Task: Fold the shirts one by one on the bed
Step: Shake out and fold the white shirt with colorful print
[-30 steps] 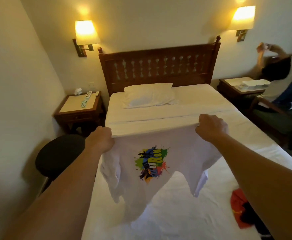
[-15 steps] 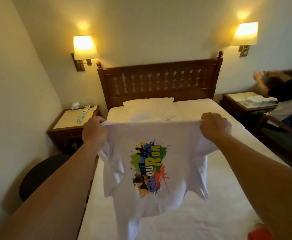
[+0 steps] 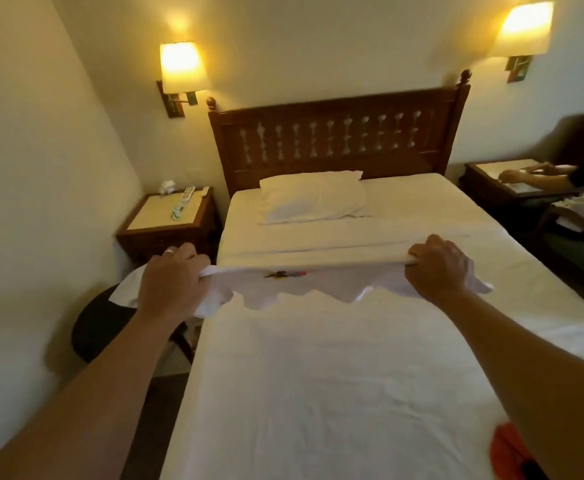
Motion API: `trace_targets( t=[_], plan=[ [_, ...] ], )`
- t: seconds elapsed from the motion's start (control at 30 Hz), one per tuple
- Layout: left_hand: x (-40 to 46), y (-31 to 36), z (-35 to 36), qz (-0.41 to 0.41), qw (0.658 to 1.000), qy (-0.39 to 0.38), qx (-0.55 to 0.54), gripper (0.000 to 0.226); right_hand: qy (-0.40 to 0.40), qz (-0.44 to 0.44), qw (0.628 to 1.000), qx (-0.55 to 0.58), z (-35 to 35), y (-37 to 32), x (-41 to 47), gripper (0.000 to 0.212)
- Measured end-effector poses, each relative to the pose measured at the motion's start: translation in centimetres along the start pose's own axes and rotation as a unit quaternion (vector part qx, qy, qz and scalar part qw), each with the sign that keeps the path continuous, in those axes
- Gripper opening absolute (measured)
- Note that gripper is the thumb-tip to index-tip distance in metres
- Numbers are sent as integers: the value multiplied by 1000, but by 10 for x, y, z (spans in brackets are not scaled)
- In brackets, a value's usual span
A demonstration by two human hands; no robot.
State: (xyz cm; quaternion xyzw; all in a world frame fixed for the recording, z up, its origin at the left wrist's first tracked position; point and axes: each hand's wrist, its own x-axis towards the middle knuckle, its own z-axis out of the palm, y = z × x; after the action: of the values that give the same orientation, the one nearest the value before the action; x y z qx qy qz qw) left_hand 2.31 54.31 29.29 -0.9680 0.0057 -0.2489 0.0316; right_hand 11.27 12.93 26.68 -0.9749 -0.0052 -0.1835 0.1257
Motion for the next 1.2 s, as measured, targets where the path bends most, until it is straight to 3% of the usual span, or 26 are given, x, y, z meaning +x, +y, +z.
trace_targets(
  t=[0.3, 0.57, 0.63, 0.73, 0.87, 1.07, 1.2],
  plan=[
    [-252, 64, 152, 27, 975, -218, 33, 31, -178, -15, 983, -35, 177, 108, -211, 23],
    [-432, 127, 265, 24, 902, -425, 74, 55, -276, -50, 960, -24, 300, 188, -388, 25],
    [-458, 149, 284, 12, 898, -436, 67, 60, -292, -66, 953, -46, 313, 201, -419, 19],
    [-472, 192, 303, 17, 897, -440, 43, 72, -298, -60, 947, -104, 318, 217, -449, 33],
    [-459, 246, 326, 78, 908, -413, -4, 72, -272, 31, 954, -122, 322, 237, -453, 48],
    [-438, 303, 343, 114, 902, -415, -27, 54, -218, 59, 974, -32, 323, 255, -437, 21],
    [-437, 318, 347, 116, 903, -413, -34, 45, -157, 77, 984, -36, 302, 277, -450, 16]
  ],
)
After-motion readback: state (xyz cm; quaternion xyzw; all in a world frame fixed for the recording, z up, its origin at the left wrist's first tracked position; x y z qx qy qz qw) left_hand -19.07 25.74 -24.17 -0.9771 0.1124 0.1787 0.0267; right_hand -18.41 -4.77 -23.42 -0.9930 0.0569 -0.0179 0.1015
